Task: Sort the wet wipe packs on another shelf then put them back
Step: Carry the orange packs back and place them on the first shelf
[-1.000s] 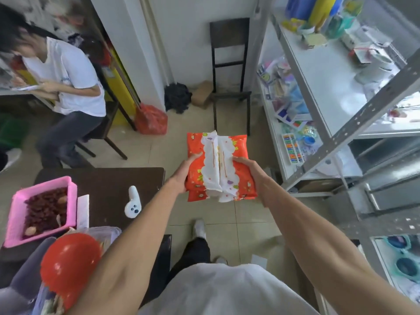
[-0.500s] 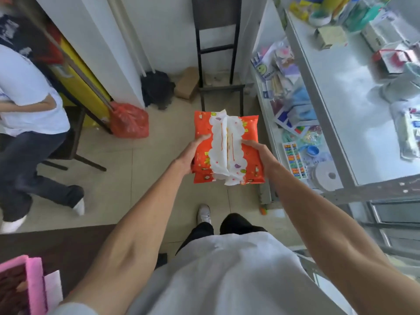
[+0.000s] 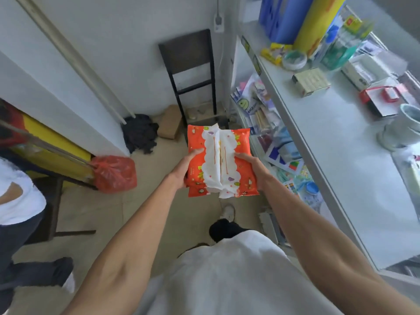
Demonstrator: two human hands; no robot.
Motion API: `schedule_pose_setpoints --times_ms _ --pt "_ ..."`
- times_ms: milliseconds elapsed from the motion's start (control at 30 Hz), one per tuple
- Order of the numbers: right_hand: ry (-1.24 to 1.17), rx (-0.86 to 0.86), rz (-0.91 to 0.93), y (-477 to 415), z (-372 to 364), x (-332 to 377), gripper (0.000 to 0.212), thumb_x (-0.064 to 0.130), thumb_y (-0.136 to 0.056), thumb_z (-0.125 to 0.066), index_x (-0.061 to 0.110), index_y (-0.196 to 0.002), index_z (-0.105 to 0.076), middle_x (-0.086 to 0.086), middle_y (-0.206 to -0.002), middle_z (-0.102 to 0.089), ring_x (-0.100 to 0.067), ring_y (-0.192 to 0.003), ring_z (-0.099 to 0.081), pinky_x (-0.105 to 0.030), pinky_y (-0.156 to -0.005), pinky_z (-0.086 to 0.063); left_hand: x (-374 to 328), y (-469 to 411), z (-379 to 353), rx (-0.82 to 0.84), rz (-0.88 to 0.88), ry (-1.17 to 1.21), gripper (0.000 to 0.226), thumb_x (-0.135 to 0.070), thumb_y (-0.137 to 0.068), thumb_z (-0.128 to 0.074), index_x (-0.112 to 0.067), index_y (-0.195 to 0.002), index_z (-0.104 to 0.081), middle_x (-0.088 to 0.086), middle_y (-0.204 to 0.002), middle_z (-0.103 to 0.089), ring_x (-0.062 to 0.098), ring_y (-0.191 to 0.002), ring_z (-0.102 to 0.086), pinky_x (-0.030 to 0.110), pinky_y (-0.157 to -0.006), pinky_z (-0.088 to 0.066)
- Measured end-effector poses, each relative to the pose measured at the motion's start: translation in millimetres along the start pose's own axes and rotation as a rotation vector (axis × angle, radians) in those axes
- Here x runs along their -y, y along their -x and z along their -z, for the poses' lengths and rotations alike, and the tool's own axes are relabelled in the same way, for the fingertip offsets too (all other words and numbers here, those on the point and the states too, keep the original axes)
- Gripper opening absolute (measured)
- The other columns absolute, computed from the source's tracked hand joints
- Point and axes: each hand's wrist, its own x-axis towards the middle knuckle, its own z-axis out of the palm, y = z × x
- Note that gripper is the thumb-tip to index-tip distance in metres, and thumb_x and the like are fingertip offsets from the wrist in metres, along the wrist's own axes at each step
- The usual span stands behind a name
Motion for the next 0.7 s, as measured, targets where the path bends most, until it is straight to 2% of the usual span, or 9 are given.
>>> schedule_pose_setpoints --times_ms 67,133,200,300,433,500,567,633,700 --pt "-0.025 -0.012 0.033 -10.1 9.9 31.2 0.037 0.042 -0.087 -0.071 0.018 -0.115 -0.063 -0.007 -0.092 -0.078 -0.025 -0.079 -0.076 -0.039 -0.07 -0.062 -34.8 -24.0 -11.6 0.009 -0.005 -0.019 0.065 -0.061 -0.083 -0.071 -0.026 -0.137 -0.06 0.011 -0.128 -0.073 0.033 -0.118 -0.07 0.052 -0.101 -0.056" --pt "-0.093 -0.028 0.078 -14.2 20.7 60.9 0.029 0.035 -0.092 -0.067 0.016 -0.113 -0.063 -0.007 -0.086 -0.078 -0.023 -0.073 -0.076 -0.037 -0.063 -0.062 -65.7 -48.1 -24.8 0.048 -0.019 -0.026 0.057 -0.054 -0.089 -0.066 -0.024 -0.137 -0.061 0.011 -0.125 -0.074 0.032 -0.114 -0.071 0.048 -0.093 -0.059" --pt "-0.152 -0.059 0.13 -15.5 37.4 82.5 0.027 0.031 -0.094 -0.065 0.015 -0.116 -0.062 -0.007 -0.086 -0.077 -0.023 -0.071 -0.076 -0.036 -0.062 -0.062 -94.3 -72.6 -43.9 0.096 -0.034 -0.062 0.062 -0.053 -0.087 -0.07 -0.022 -0.14 -0.06 0.012 -0.125 -0.074 0.033 -0.114 -0.071 0.05 -0.097 -0.058" --pt "-0.248 -0.133 0.23 -13.5 69.4 103.6 0.044 0.034 -0.091 -0.068 0.015 -0.13 -0.058 -0.009 -0.099 -0.076 -0.025 -0.082 -0.075 -0.04 -0.071 -0.061 -135.4 -109.8 -86.4 0.202 -0.029 -0.183 0.067 -0.055 -0.08 -0.074 -0.025 -0.138 -0.06 0.014 -0.128 -0.073 0.035 -0.119 -0.069 0.056 -0.105 -0.053" --pt "-0.452 -0.319 0.368 0.3 118.6 100.4 0.05 0.033 -0.091 -0.069 0.014 -0.135 -0.054 -0.012 -0.109 -0.073 -0.027 -0.086 -0.075 -0.041 -0.073 -0.061 -165.4 -160.2 -167.9 0.456 0.038 -0.338 0.073 -0.051 -0.08 -0.076 -0.021 -0.144 -0.057 0.017 -0.134 -0.069 0.038 -0.123 -0.066 0.056 -0.107 -0.051" --pt "-0.556 -0.431 0.415 8.8 139.5 90.0 0.061 0.037 -0.085 -0.075 0.015 -0.137 -0.053 -0.014 -0.113 -0.072 -0.029 -0.088 -0.075 -0.042 -0.075 -0.06 -167.2 -176.8 -210.3 0.578 0.091 -0.414 0.07 -0.048 -0.082 -0.074 -0.019 -0.143 -0.057 0.018 -0.133 -0.069 0.039 -0.122 -0.067 0.054 -0.103 -0.054" --pt "-0.624 -0.536 0.451 20.1 156.1 82.5 0.068 0.039 -0.077 -0.079 0.016 -0.136 -0.054 -0.014 -0.113 -0.072 -0.027 -0.085 -0.076 -0.039 -0.071 -0.061 -164.3 -188.8 -250.2 0.669 0.139 -0.509 0.055 -0.042 -0.091 -0.069 -0.017 -0.139 -0.059 0.015 -0.12 -0.076 0.034 -0.11 -0.073 0.048 -0.093 -0.06" --pt "-0.692 -0.621 0.49 28.1 169.3 76.2 0.064 0.038 -0.079 -0.076 0.016 -0.135 -0.056 -0.015 -0.113 -0.072 -0.027 -0.082 -0.075 -0.038 -0.068 -0.061 -162.3 -203.3 -282.2 0.73 0.171 -0.598 0.046 -0.04 -0.094 -0.066 -0.017 -0.133 -0.06 0.01 -0.105 -0.08 0.03 -0.098 -0.077 0.044 -0.086 -0.063" --pt "-0.758 -0.677 0.52 29.3 181.4 72.8 0.059 0.035 -0.084 -0.074 0.014 -0.136 -0.056 -0.018 -0.115 -0.07 -0.029 -0.083 -0.073 -0.04 -0.069 -0.062 -166.3 -214.2 -306.9 0.778 0.187 -0.707 0.057 -0.046 -0.087 -0.072 -0.019 -0.136 -0.058 0.012 -0.111 -0.078 0.034 -0.108 -0.073 0.053 -0.099 -0.057"
